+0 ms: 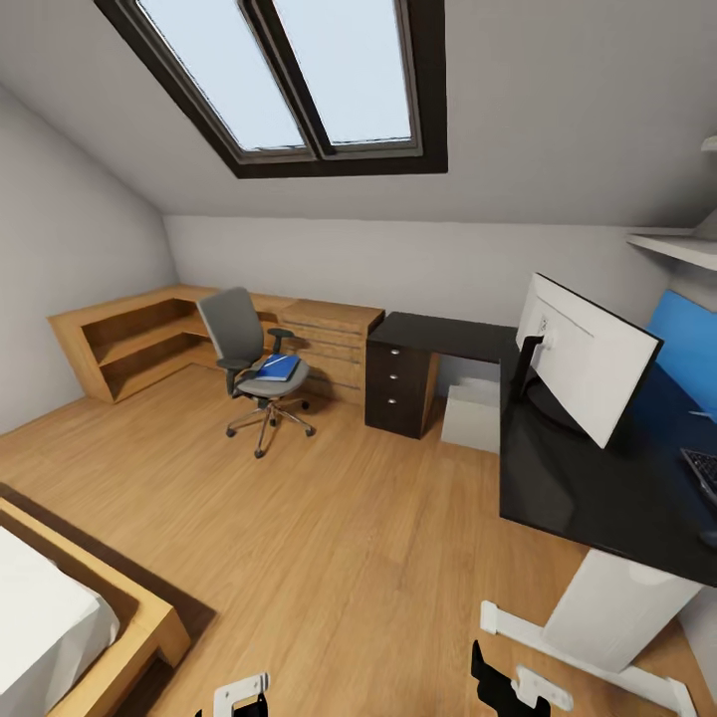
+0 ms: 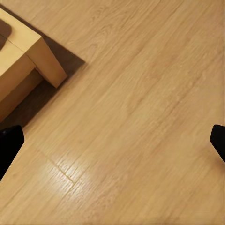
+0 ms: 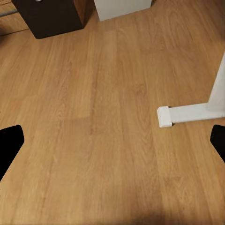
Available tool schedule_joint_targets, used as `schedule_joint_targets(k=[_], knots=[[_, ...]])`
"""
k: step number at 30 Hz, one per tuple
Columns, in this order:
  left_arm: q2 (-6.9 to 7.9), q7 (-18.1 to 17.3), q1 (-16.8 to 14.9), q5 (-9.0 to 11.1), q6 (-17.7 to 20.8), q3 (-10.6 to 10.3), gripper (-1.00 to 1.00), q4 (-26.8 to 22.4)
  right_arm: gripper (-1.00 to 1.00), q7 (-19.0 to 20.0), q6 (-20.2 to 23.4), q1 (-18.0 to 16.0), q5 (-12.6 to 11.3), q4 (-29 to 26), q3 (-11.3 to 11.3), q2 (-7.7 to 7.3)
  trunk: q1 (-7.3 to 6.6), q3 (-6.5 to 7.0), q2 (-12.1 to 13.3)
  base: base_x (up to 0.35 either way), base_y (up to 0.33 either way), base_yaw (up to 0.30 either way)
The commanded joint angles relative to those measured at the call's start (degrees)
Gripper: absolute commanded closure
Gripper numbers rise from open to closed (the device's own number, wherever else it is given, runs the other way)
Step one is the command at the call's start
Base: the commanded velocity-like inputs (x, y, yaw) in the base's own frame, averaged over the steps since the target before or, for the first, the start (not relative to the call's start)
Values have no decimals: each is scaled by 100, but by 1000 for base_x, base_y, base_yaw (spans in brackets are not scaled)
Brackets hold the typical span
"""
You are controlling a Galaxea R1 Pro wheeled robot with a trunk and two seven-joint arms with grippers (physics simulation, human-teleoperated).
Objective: In the bedroom, organize the workspace by keeping the computer under the desk, ensuring the monitor is on the desk, placing the keyboard on the desk next to the monitor, placing the mouse on the desk next to the keyboard, moving the folder from the swivel chair onto the desk next to the mouse, stacking the notebook on top of the folder with the pen on top of the notebook, and positioning the swivel chair next to the desk.
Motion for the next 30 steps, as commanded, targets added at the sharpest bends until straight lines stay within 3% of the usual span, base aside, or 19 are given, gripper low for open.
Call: schedule_joint_targets(k=[1, 2, 3, 8, 19, 30], knots=[[5, 31, -6, 64, -22, -49, -100, 5, -100, 61, -20, -6, -52, 10, -22, 0, -22, 11, 36, 0, 0, -1], [5, 29, -6, 67, -10, -55, -100, 8, -100, 64, -20, -6, -48, 9, -22, -1, -44, 29, 76, 0, 0, 0], [0, 9, -6, 53, -29, -63, -100, 4, -100, 70, -20, -6, 184, 13, -18, 35, -44, 29, 76, 0, 0, 0], [20, -4, -6, 66, -44, -45, -100, 5, -100, 60, -20, -6, 418, 16, -21, 87, -44, 29, 76, 0, 0, -1], [26, 3, -6, 79, -45, -29, -100, 39, -100, 34, -20, -6, 440, 11, -24, 57, -44, 10, 76, -209, -24, -179], [16, 9, -6, 71, -59, -24, -100, 151, -100, 28, -12, -3, 442, 12, -22, 53, -88, 42, 156, -146, -159, -17]])
